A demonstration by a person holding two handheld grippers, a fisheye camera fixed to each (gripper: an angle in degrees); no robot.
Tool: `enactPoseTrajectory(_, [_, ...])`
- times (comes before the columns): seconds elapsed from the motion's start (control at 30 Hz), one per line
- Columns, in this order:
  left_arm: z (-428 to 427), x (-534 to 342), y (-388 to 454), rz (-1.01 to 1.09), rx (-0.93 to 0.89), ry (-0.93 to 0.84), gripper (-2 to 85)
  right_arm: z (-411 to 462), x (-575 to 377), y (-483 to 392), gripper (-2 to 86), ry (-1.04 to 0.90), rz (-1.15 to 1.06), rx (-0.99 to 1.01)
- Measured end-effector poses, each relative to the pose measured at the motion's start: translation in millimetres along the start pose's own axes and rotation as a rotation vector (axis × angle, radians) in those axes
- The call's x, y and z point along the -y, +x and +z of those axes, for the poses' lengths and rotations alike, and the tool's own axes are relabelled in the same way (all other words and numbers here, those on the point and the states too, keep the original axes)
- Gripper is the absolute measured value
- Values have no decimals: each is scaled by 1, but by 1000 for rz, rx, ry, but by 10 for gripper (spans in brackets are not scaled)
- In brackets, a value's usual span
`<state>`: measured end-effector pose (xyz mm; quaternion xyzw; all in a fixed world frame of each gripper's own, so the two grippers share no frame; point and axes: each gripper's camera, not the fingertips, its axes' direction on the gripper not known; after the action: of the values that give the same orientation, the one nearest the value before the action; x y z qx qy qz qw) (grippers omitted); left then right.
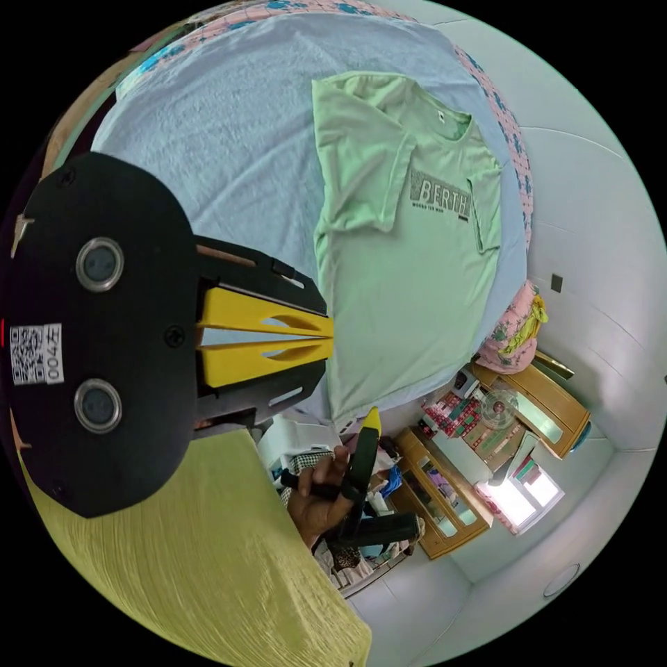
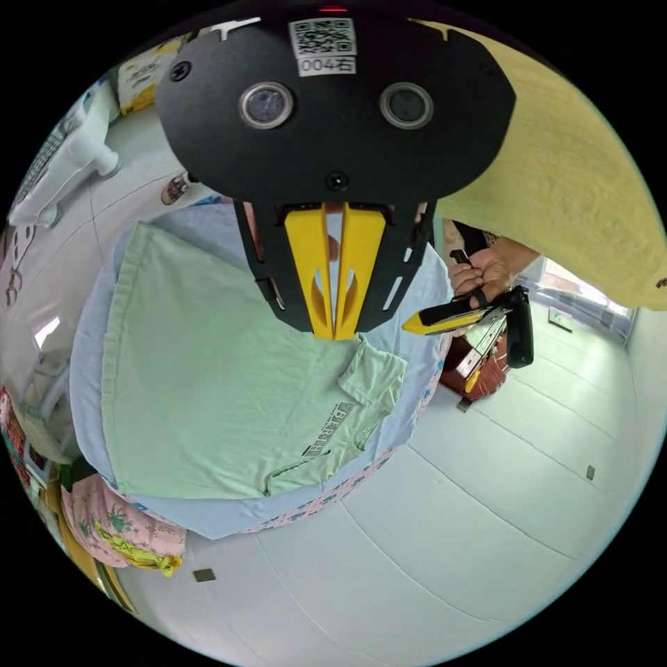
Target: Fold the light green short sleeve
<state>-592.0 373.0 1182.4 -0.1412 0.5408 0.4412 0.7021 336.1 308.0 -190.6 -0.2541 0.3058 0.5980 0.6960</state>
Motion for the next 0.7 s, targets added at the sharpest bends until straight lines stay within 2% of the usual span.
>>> enactPoseTrajectory(0.27, [79, 87, 151, -224, 15, 40, 1, -147, -5, 108, -7, -44, -189, 36])
enactPoseTrajectory(0.47, [118, 151, 239, -217, 59, 34, 2, -241, 21, 177, -5, -79, -199, 61])
enactPoseTrajectory(0.7, [156, 196, 251, -259, 230, -73, 2, -273, 76, 210, 25, -144, -259, 29])
